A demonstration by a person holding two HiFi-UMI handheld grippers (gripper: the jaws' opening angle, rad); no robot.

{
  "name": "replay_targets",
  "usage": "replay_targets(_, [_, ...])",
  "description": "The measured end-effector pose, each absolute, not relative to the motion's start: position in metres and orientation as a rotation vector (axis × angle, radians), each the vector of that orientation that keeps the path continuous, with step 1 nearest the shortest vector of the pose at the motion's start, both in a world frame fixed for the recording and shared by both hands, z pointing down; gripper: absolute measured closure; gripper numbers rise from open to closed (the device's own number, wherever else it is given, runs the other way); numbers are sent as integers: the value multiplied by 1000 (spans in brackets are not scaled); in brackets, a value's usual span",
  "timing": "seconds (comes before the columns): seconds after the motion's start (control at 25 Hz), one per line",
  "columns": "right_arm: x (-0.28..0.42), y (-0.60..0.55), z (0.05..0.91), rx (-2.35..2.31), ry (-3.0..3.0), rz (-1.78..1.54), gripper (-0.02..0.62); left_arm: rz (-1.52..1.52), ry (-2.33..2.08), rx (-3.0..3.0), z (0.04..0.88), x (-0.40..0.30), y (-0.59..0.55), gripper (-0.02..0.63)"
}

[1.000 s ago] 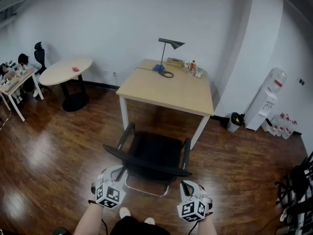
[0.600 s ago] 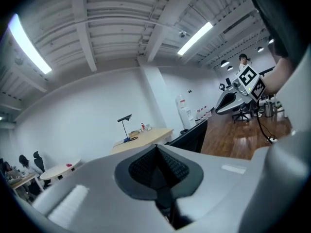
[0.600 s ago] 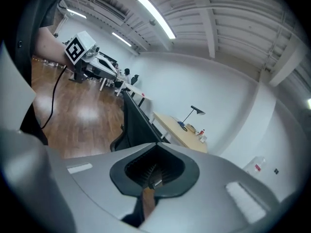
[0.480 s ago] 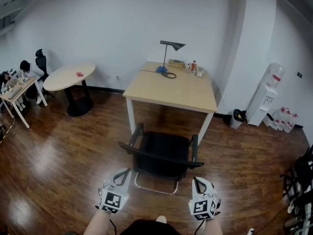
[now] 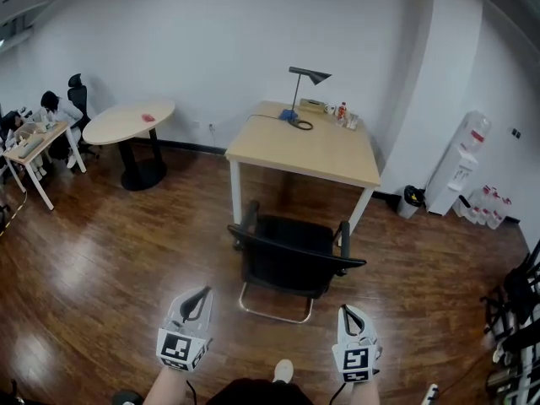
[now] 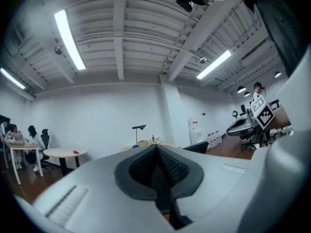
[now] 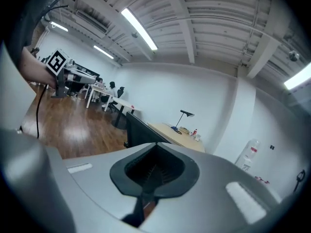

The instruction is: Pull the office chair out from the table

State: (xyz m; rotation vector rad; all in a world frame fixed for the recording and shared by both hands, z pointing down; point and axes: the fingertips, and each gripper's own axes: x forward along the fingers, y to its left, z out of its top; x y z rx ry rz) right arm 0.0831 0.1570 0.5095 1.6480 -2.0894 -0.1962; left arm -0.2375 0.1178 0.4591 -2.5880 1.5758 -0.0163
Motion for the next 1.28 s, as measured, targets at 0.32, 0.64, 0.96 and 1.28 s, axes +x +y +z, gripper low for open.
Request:
replay_targets(0.32, [71,227,504,1814,-2176,-56,583,34,1519,-2649,466,-253,175,604])
replay_targets(0.64, [83,252,497,1848,-2303,53,583,-10,1578,-2691,481,-258,199,604])
replay_targets(0.96, [115,276,497,1886,-2330,52,583,48,1653,-2643,468,-241,221,604])
replay_targets(1.28, [148,279,508,1904,-2396,158,584,67,1662,-2636,469,-216,224,604])
